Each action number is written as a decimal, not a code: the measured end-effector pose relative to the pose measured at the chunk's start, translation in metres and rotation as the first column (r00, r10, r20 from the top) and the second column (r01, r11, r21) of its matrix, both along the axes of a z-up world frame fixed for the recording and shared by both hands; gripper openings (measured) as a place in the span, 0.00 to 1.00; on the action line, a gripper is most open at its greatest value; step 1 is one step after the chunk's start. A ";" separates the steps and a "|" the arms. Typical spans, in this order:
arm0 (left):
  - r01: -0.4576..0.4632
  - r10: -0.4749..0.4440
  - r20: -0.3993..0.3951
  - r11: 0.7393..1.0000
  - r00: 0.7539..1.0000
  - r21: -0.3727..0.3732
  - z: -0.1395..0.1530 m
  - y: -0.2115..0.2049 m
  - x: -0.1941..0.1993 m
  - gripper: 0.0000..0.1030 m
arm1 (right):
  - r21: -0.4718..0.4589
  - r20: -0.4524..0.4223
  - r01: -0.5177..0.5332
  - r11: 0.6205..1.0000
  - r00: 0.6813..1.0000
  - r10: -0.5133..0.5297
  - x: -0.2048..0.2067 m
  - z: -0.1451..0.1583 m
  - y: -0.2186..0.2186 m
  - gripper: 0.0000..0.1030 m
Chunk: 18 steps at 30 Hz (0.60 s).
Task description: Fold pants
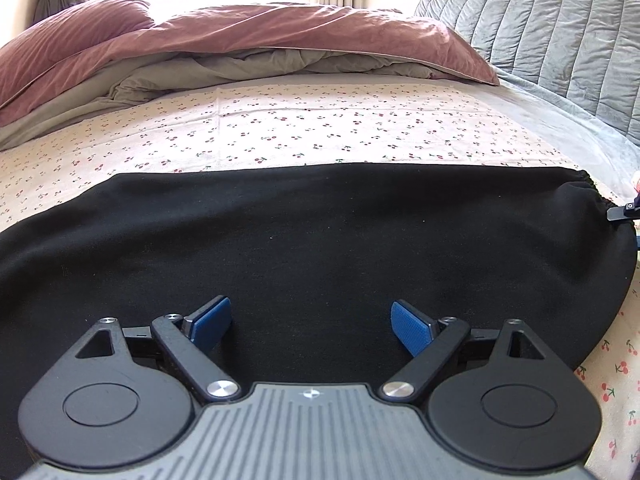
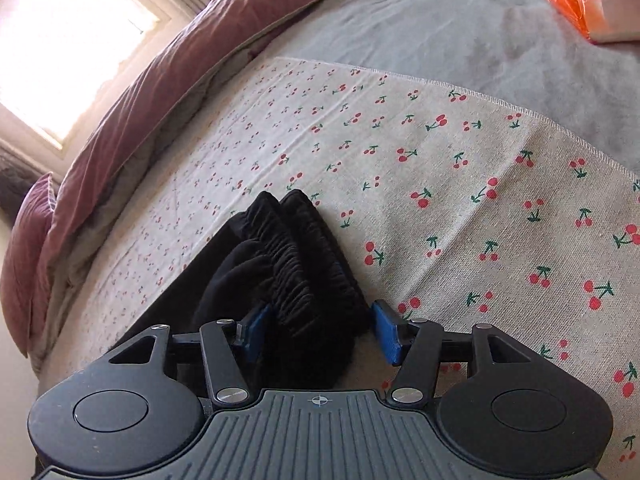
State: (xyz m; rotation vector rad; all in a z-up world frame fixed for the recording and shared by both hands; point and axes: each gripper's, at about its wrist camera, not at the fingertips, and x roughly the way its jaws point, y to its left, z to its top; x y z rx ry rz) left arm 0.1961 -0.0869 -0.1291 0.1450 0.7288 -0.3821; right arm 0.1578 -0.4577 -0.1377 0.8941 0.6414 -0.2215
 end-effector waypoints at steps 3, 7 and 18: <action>0.036 -0.036 0.000 0.999 0.999 -0.007 -0.001 -0.004 -0.004 0.86 | -0.017 0.002 0.016 1.000 1.000 -0.016 0.002 -0.002 0.002 0.54; 0.097 -0.097 0.009 0.995 0.995 0.004 -0.003 -0.012 -0.013 0.86 | -0.051 0.001 0.035 0.998 0.999 -0.035 0.005 -0.002 0.007 0.56; 0.038 -0.039 -0.034 0.999 0.999 -0.022 0.000 -0.005 0.001 0.86 | -0.115 0.020 0.036 0.993 0.999 -0.034 0.009 0.000 0.015 0.37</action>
